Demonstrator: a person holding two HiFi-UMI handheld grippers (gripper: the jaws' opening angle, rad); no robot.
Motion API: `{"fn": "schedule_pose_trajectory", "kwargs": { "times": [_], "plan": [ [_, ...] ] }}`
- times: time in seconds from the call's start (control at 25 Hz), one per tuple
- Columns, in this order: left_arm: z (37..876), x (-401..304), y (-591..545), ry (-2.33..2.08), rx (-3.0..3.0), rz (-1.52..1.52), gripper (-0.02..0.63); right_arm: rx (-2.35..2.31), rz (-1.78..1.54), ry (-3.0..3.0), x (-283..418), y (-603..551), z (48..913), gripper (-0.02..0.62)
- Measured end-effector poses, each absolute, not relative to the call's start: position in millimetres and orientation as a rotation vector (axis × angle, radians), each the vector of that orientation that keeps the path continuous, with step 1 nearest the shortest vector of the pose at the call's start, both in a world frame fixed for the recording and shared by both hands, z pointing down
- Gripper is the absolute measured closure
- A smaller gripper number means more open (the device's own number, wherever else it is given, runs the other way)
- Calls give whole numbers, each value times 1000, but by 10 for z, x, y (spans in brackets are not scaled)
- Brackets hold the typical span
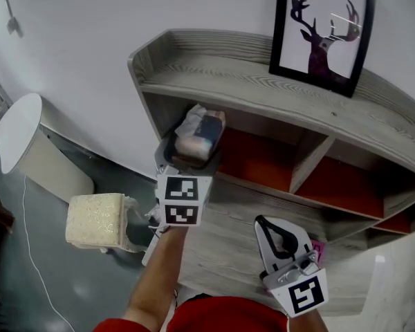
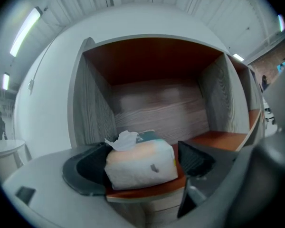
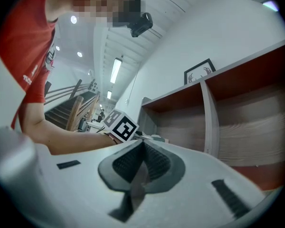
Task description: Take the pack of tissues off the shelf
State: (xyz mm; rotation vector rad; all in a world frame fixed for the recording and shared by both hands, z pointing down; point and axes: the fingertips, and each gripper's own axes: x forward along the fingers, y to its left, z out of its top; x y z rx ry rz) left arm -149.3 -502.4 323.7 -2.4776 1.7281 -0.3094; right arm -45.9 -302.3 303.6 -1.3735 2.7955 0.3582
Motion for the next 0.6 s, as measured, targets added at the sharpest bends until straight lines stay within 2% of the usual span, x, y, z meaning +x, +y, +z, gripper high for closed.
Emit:
{"fn": "schedule_pose_trajectory", "kwargs": {
  "times": [0.28,0.44,0.6],
  "plan": [
    [3265,-1559,-5057,1784,-2401,-268,179,-1389,341,2801,-434,-2985,3090,591],
    [3194,-1576,-5011,1787,-2459,-175,257,-1403,327,2802,-409,-2970,3115,591],
    [3137,-1557,-4933,1762,-2475,-125,285,-1412,324,2795,-385,-2961,3115,591]
  ]
}}
